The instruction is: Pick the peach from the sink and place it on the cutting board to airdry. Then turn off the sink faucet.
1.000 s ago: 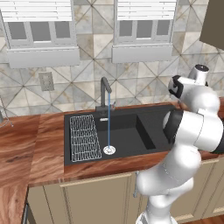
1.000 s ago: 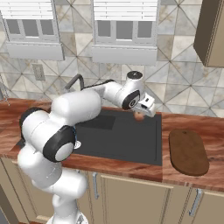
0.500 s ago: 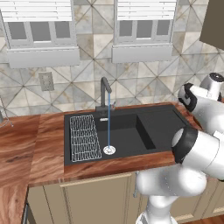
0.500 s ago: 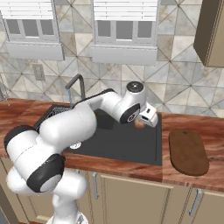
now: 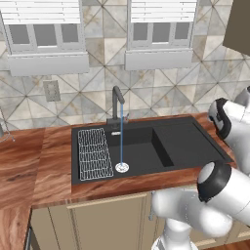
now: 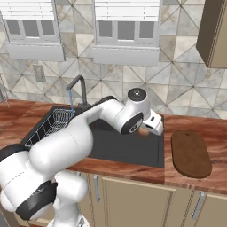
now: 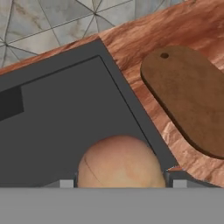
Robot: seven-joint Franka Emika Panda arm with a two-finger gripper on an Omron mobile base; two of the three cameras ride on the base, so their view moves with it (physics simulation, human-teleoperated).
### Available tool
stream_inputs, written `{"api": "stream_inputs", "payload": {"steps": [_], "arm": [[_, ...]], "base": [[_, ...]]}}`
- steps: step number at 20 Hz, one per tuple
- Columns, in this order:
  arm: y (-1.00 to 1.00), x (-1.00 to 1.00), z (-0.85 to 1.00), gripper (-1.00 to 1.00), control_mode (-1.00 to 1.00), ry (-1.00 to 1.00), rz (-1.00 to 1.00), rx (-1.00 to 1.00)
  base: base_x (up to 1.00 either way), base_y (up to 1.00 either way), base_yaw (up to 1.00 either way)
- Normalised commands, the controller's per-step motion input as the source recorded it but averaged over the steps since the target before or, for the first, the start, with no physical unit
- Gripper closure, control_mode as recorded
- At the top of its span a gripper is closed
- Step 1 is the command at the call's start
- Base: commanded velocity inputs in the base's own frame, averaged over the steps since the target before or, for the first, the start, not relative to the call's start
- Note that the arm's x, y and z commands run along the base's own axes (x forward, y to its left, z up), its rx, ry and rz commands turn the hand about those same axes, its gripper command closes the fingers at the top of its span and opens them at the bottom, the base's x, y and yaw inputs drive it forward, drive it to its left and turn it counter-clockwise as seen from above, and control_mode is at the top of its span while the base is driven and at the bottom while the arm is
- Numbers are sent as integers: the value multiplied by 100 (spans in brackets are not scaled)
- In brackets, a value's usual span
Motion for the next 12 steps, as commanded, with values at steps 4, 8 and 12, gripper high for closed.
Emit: {"api": "stream_inputs", "payload": {"steps": [4,8,12], "arm": [[-40,-52,38,100,-100,5,0,0],[-35,-51,21,100,-100,7,0,0],[-30,-42,3,100,-100,3,0,0]], "base": [[0,0,0],[0,0,0],[0,0,0]]}}
